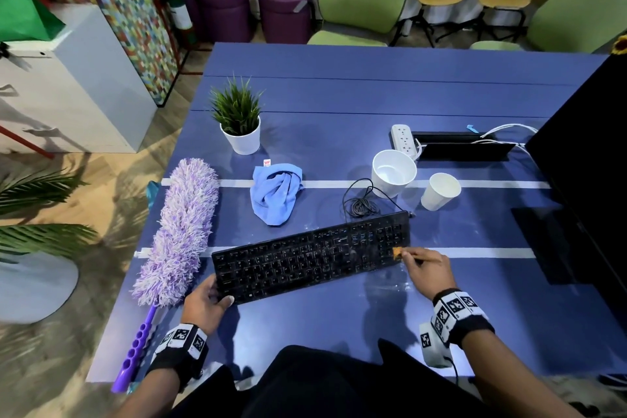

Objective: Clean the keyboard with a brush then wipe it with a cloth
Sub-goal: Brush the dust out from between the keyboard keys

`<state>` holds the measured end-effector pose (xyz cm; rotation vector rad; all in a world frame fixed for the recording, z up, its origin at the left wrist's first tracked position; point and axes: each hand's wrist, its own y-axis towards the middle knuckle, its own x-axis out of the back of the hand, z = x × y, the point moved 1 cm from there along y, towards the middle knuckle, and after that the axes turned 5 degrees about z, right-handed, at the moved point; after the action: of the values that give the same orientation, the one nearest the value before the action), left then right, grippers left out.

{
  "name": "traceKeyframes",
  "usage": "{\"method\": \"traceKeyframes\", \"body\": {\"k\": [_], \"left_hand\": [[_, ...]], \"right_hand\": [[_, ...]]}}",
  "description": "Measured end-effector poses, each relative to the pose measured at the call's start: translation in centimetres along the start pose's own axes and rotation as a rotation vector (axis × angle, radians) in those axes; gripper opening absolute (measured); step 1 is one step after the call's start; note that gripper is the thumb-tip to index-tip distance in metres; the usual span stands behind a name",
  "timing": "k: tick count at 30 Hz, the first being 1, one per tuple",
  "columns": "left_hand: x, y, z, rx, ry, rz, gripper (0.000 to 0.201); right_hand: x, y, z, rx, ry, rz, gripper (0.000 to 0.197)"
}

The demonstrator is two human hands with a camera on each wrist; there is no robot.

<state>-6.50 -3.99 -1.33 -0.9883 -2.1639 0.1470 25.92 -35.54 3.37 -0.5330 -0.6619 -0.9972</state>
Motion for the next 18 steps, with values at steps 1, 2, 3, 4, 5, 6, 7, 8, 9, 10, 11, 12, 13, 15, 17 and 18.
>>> {"method": "traceKeyframes", "body": {"k": [1, 2, 3, 4, 5, 6, 7, 8, 9, 10, 11, 12, 13, 15, 17, 18], "left_hand": [[0.0, -0.1, -0.1, 0.001, 0.004, -0.001, 0.047], [0.0, -0.1, -0.3, -0.002, 0.005, -0.001, 0.046], [0.0, -0.2, -0.4, -0.003, 0.003, 0.000, 0.046], [0.0, -0.2, -0.5, -0.004, 0.001, 0.001, 0.046], [0.1, -0.2, -0.5, -0.005, -0.002, 0.000, 0.046], [0.1, -0.1, -0.5, -0.005, -0.006, 0.002, 0.046], [0.1, -0.1, -0.5, -0.001, -0.015, 0.004, 0.046], [0.1, -0.1, -0.5, 0.003, -0.024, 0.004, 0.046], [0.1, -0.1, -0.5, 0.006, -0.027, 0.005, 0.046], [0.0, -0.2, -0.6, 0.004, -0.025, 0.005, 0.046], [0.0, -0.2, -0.5, 0.002, -0.021, 0.001, 0.047], [0.0, -0.2, -0.5, 0.000, -0.015, -0.009, 0.047], [0.0, -0.3, -0.6, 0.001, -0.009, -0.019, 0.048], [0.0, -0.3, -0.6, 0.007, -0.013, -0.031, 0.048], [0.0, -0.2, -0.7, 0.013, -0.045, -0.026, 0.049], [-0.1, -0.2, -0.5, 0.020, -0.052, -0.021, 0.051]], "right_hand": [[-0.1, -0.2, 0.2, 0.028, -0.008, 0.016, 0.011], [0.0, -0.4, 0.4, 0.060, 0.009, 0.002, 0.011], [0.1, -0.6, 0.7, 0.097, 0.034, -0.025, 0.012], [0.1, -0.4, 0.6, 0.114, 0.045, -0.049, 0.013], [0.0, -0.3, 0.4, 0.119, 0.030, -0.047, 0.013], [-0.3, -0.1, 0.1, 0.093, -0.021, -0.010, 0.013], [-0.5, -0.1, -0.2, 0.063, -0.075, 0.049, 0.016], [-0.6, 0.1, -0.3, 0.025, -0.111, 0.075, 0.019], [-0.5, 0.3, -0.2, 0.002, -0.080, 0.039, 0.019], [-0.3, 0.4, 0.3, -0.005, -0.004, -0.034, 0.016], [0.1, 0.7, 1.1, 0.020, 0.066, -0.147, 0.013], [0.4, 0.8, 2.2, 0.058, 0.116, -0.249, 0.011], [0.5, 0.9, 3.1, 0.082, 0.131, -0.298, 0.011], [0.0, 1.1, 4.2, 0.113, 0.124, -0.236, 0.011], [-1.0, 0.9, 4.9, 0.156, 0.058, -0.095, 0.011], [-1.2, 0.9, 5.1, 0.164, 0.034, -0.066, 0.010]]}}
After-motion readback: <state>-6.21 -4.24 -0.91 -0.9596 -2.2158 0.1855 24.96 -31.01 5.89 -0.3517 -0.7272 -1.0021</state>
